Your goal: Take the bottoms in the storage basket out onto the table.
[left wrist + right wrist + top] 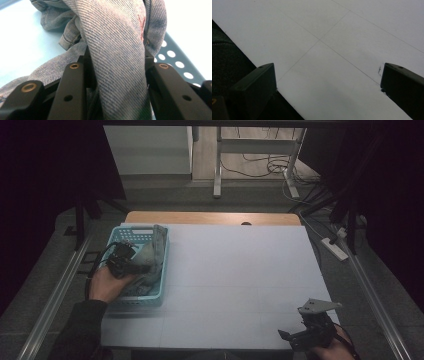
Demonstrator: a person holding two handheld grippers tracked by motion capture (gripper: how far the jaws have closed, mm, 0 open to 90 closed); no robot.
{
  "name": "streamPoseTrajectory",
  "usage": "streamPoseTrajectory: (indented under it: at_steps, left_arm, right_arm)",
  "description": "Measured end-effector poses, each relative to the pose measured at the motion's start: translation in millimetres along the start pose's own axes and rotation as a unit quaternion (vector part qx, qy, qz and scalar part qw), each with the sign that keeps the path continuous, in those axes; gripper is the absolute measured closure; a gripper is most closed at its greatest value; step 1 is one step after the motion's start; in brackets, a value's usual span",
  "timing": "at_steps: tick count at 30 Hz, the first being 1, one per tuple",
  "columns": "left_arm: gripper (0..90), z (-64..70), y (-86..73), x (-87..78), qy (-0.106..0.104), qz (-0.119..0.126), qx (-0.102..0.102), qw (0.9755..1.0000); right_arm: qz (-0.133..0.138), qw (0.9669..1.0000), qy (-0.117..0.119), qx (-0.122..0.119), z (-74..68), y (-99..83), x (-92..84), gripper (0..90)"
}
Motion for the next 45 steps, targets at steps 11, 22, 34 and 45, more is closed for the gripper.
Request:
streamPoseTrajectory:
  at_steps: [11, 22, 34, 45]
  left_arm:
    - [63.2, 1.5, 2.1, -25.5, -0.010, 0.047, -0.003, 0.9988]
    - [63.4, 3.2, 8.6, -38.6, -0.019, 0.061, -0.010, 0.9979]
    - [63.9, 5.2, 18.0, -58.0, -0.021, 0.081, -0.014, 0.9964]
    - [64.4, 15.7, 33.0, -77.9, -0.035, 0.109, -0.013, 0.9933]
  right_arm:
    - [-0.001, 1.0000, 0.000, -0.002, -0.4, 0.1, 0.1, 0.4]
    - [-0.004, 1.0000, -0.001, -0.001, -0.3, 0.3, 1.0, 0.4]
    - [-0.007, 1.0000, -0.002, 0.000, -0.2, 0.5, 1.9, 0.4]
    - [-0.002, 1.0000, -0.001, 0.010, 2.0, 0.6, 1.4, 0.4]
Point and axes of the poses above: each handheld gripper's, and its own axes: x roughly forward along the jaws, y roughly out of its top, z roughly to its right, the point moved 2 cm from there along x, roughly forward along the jaws, and after that the axes turned 7 degrees about -x, right-handed, at the moved point
